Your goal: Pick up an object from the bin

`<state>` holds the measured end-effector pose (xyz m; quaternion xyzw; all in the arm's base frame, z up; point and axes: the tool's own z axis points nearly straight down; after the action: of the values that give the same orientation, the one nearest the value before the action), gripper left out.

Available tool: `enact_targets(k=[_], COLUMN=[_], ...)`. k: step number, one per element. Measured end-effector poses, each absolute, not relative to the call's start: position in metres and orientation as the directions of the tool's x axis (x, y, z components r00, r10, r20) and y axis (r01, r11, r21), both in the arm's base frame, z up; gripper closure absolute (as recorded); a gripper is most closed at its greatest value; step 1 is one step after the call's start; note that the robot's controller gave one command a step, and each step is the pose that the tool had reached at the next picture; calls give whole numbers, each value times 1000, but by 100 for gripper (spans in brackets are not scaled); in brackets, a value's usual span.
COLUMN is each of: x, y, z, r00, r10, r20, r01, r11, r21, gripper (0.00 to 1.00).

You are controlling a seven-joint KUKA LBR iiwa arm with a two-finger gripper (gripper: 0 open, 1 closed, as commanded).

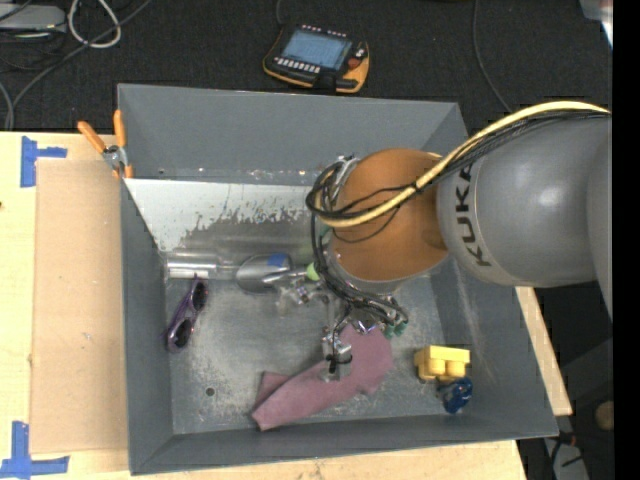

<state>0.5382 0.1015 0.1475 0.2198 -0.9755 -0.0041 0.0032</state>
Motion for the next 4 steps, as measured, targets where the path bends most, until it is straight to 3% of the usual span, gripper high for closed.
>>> enact_targets(k=[1,2,3,4], x=[511,505,481,481], y=[142,118,137,137], z=[85,93,124,124], r00=[-929,-937,-932,-932], r10=[-369,-348,-362,-361], r20=[20,11,14,14], r01=[-369,-348,-361,-361], r11=[929,938,932,932], r21=[18,16,18,18], gripper=[0,0,100,100])
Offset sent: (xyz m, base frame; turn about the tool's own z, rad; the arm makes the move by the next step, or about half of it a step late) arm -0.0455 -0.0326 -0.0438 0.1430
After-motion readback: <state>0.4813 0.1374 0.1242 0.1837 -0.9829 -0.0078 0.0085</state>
